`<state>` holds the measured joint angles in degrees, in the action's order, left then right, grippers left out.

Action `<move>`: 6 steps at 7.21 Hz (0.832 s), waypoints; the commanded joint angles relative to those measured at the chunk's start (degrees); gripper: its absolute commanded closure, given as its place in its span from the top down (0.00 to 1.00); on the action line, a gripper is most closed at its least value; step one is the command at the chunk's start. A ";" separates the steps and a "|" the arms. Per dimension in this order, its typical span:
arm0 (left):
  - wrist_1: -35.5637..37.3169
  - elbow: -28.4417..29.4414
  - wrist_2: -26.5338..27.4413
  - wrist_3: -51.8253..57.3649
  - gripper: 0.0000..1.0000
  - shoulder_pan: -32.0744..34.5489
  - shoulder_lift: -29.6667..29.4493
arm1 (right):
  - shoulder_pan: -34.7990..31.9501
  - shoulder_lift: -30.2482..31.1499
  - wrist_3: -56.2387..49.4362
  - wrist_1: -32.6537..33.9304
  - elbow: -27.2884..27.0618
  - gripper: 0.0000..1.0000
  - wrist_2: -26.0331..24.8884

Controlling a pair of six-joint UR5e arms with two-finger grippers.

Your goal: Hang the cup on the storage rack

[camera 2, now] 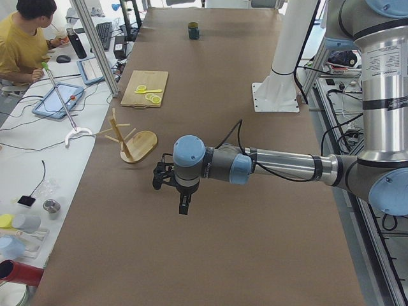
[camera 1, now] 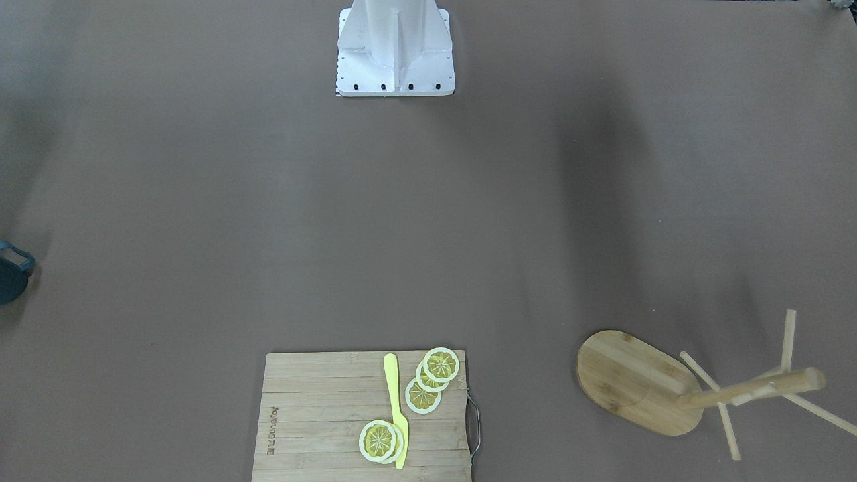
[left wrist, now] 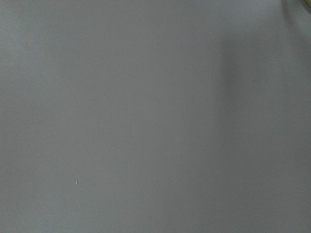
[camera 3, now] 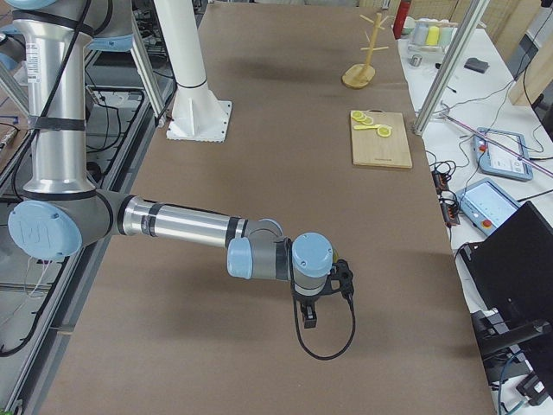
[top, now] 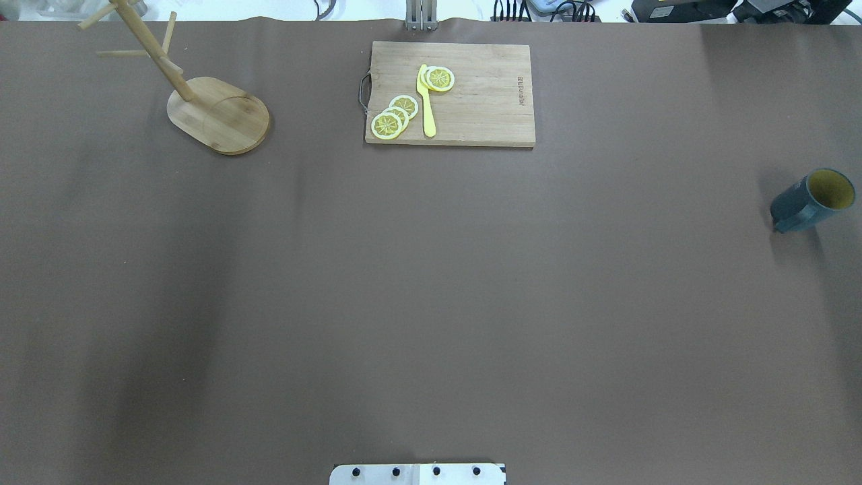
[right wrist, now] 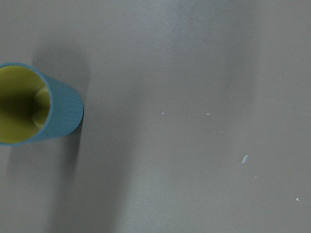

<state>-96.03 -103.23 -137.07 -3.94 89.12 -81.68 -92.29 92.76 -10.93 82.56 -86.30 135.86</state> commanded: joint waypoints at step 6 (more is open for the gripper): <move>-2.85 0.58 -0.13 0.33 0.99 0.00 0.11 | 3.76 -1.79 2.91 -0.82 0.43 1.00 0.37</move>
<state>-98.66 -102.65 -137.25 -3.98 89.12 -81.49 -90.81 92.13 -9.90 81.73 -86.03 136.24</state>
